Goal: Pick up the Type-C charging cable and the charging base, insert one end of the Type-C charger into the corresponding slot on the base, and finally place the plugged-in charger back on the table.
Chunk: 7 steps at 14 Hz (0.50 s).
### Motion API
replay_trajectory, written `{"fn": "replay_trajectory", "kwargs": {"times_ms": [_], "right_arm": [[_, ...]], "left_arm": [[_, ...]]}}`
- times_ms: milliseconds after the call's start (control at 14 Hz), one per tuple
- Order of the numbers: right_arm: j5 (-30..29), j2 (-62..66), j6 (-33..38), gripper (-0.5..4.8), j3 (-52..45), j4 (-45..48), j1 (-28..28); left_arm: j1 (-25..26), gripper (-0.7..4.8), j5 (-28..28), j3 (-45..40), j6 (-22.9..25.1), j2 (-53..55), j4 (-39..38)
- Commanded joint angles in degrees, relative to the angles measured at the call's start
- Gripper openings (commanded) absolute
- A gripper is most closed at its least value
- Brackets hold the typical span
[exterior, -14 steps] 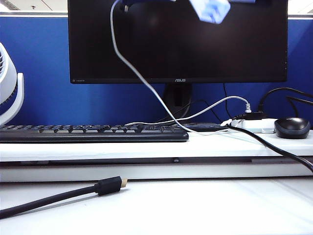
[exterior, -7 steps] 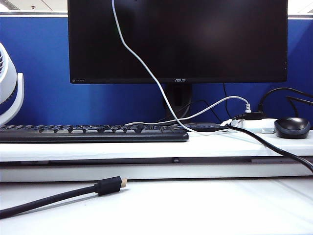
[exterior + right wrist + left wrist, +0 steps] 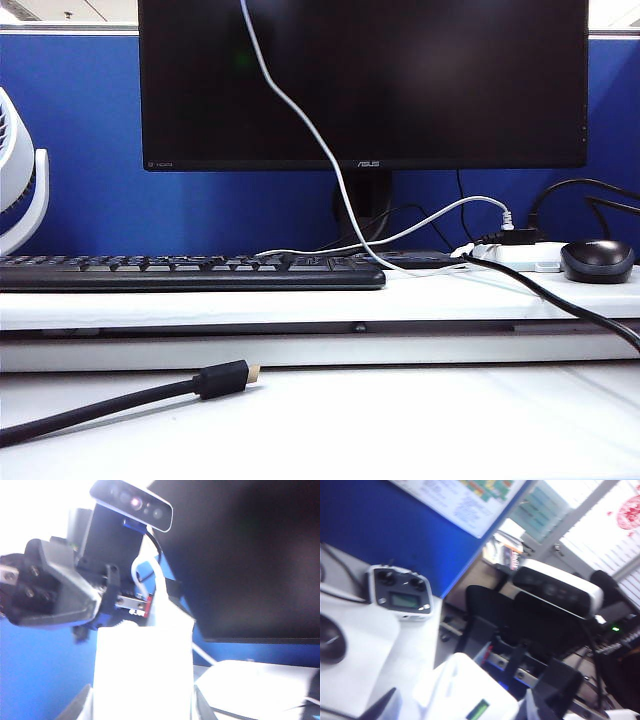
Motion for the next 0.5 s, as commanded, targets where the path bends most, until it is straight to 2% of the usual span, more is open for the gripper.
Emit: {"fn": "replay_trajectory", "kwargs": {"times_ms": [71,285,356,499], "right_arm": [[-2.2,-0.3,3.3,-0.01,0.4,3.2,0.0],[-2.6,-0.3,4.8,-0.01,0.4,4.9,0.0],[-4.2,-0.3,6.1,-0.01,0.4,5.1,0.0],[-4.9,-0.3,6.1,-0.01,0.4,5.1,0.0]], "left_arm": [[-0.1,3.31,4.8,0.2,0.3,-0.1,3.6],[-0.1,3.29,4.8,0.2,0.4,-0.1,4.1],[-0.1,2.73,5.4,0.2,0.3,-0.1,6.0],[-0.1,2.72,5.4,0.2,0.2,-0.1,6.0]]}}
